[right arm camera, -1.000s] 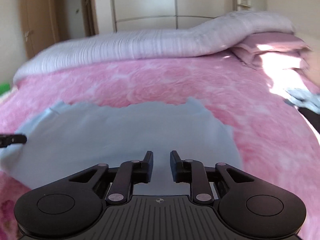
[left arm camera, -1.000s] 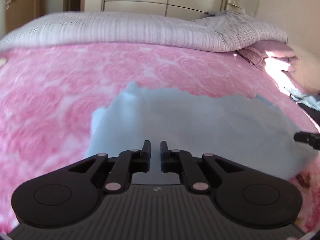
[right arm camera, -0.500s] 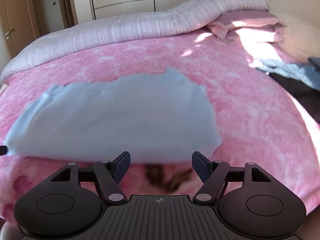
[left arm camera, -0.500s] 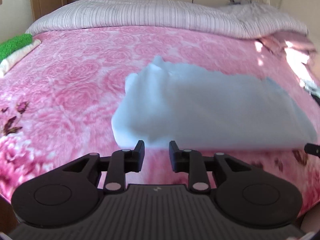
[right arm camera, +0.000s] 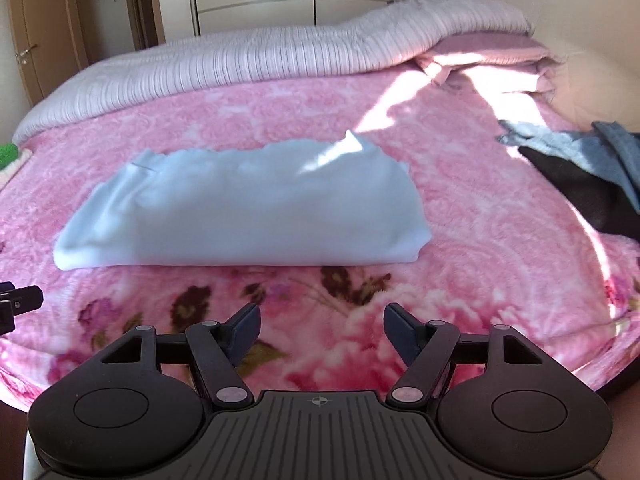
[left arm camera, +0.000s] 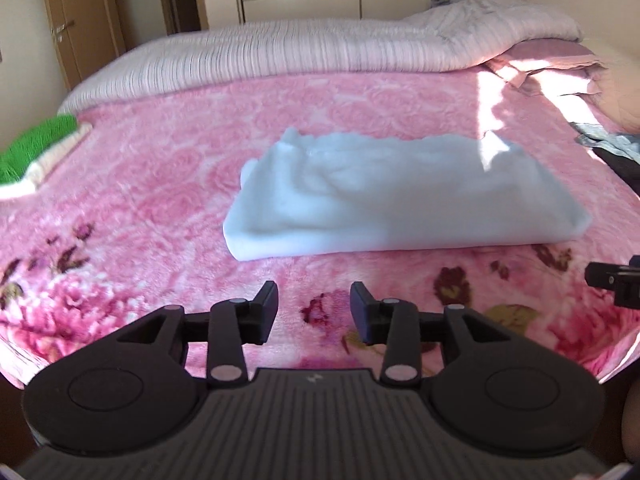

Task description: Fold clothes

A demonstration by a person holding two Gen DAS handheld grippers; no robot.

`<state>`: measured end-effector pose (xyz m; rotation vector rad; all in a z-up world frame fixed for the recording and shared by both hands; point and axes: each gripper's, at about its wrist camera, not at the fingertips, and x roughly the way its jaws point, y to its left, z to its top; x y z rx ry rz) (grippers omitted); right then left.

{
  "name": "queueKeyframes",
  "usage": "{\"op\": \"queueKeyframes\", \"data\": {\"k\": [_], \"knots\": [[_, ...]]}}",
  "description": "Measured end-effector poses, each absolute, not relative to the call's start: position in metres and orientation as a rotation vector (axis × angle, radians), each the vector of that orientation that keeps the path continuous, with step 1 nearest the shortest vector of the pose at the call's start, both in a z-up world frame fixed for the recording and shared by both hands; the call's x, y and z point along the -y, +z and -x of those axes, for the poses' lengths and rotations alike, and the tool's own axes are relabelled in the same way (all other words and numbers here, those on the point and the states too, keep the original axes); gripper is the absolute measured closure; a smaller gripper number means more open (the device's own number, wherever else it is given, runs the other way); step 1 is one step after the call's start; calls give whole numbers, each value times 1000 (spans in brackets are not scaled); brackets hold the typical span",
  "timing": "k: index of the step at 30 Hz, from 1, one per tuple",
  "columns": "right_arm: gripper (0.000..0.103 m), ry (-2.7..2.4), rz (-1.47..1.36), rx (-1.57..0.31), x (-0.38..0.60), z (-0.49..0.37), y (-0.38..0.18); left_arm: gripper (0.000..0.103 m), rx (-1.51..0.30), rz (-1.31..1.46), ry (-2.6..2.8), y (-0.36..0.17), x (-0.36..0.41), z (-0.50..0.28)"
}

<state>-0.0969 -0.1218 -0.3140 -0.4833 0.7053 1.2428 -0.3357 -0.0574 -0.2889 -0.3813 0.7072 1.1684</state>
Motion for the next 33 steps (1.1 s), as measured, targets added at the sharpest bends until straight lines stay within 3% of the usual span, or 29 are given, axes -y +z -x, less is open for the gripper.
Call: {"op": "queueKeyframes", "data": {"k": [16,33], "knots": [[31,1277,418,-649,178,117,-282,65,-632,304,1148,-261,119,350],[31,1272,444,-687,163,114,-294,64,-688,332,1148,-273,99,346]]}}
